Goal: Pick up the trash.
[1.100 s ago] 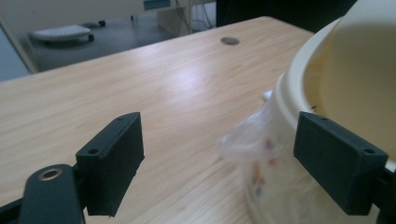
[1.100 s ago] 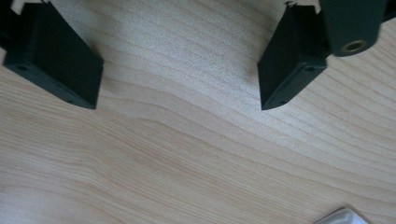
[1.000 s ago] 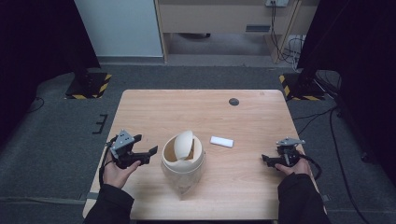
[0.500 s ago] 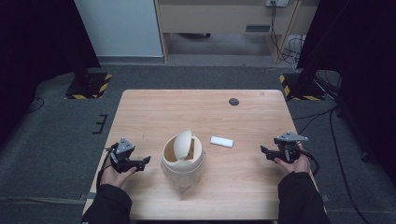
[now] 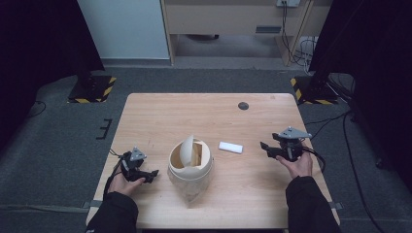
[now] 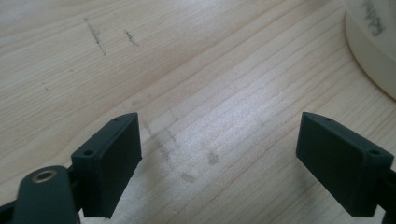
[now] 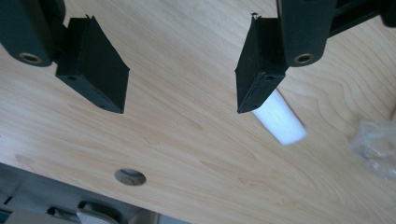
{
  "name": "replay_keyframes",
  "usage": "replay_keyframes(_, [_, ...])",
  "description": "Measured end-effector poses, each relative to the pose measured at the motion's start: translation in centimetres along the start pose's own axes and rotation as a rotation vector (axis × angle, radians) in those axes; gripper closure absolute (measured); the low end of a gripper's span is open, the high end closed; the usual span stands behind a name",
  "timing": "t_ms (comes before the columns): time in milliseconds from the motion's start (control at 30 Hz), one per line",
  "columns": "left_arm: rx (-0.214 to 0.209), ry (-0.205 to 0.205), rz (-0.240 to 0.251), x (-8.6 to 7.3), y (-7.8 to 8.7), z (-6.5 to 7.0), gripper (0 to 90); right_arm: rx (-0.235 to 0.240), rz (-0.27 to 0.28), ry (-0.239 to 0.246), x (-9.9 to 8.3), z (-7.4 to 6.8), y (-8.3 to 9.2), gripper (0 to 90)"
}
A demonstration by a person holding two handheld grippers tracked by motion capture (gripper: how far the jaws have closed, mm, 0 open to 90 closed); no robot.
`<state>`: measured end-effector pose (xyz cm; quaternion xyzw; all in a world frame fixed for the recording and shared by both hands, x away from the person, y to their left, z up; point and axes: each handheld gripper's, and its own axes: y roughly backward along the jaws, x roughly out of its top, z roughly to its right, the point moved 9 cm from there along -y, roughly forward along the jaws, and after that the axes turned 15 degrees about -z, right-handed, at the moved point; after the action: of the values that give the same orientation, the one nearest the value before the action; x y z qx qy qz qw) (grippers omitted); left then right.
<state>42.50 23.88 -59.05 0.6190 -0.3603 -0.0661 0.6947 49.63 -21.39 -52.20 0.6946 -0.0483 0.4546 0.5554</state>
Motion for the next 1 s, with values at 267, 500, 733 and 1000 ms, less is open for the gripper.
replay_keyframes(267, [-0.005,0.008,-0.014,-0.2,-0.3,0.0,10.6,0.041,0.018,0.066,2.4,-2.2,-0.9,37.2])
replay_keyframes(500, [-0.023,0.024,0.000,-0.2,-0.7,0.3,4.4,0.088,0.019,0.082,3.5,-3.9,-2.3,39.8])
replay_keyframes(733, [-0.026,0.019,0.012,-0.2,-0.9,0.5,0.4,0.102,-0.049,0.131,2.5,-5.0,-4.5,43.5])
replay_keyframes(1000, [-0.026,0.018,0.016,-0.3,-0.9,0.5,0.0,0.152,-0.114,0.178,1.3,-6.6,-6.6,49.3])
